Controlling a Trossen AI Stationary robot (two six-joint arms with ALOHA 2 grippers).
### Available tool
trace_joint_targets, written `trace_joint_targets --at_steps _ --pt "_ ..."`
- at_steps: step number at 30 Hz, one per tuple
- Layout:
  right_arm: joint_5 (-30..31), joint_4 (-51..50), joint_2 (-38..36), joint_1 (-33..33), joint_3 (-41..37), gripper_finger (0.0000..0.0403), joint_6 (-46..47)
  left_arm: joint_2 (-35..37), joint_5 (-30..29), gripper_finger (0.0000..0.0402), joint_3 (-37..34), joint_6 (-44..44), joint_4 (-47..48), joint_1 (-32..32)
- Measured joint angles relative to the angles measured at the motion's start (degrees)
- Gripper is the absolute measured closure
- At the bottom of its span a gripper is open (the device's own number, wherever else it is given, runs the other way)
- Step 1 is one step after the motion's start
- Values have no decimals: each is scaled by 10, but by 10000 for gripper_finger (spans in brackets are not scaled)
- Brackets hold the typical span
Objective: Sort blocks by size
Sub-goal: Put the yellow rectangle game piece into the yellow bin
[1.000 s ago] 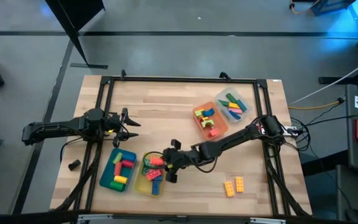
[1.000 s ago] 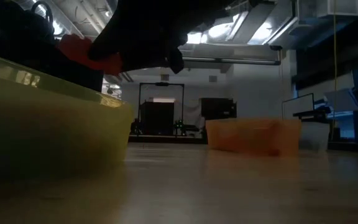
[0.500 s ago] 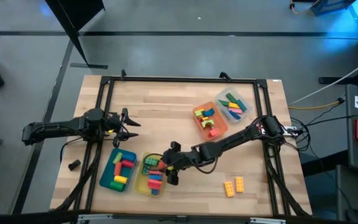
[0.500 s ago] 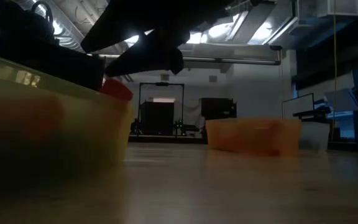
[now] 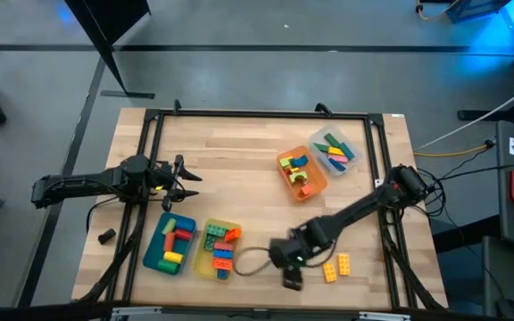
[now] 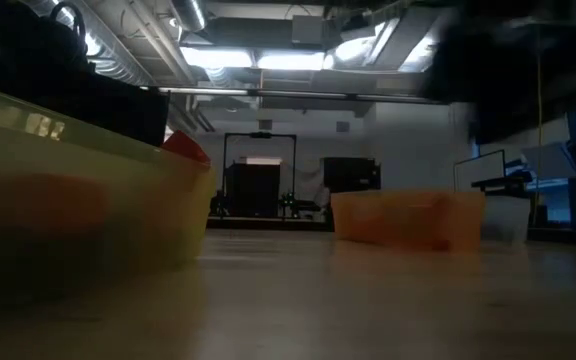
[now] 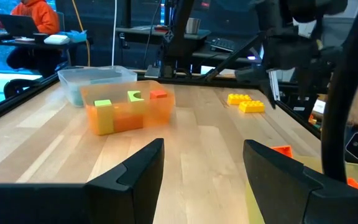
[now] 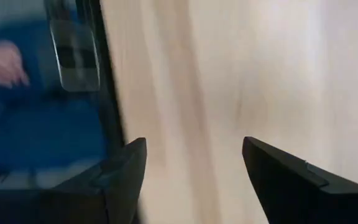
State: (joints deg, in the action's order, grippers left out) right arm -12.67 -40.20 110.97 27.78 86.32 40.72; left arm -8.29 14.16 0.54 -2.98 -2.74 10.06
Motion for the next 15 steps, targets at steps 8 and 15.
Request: trace_joint_targets --at_steps 8,15 --pt "-5 -192 3 95 0 135 192 0 0 196 0 0 0 0" --pt "90 -242 4 144 0 135 381 0 0 196 0 0 0 0"
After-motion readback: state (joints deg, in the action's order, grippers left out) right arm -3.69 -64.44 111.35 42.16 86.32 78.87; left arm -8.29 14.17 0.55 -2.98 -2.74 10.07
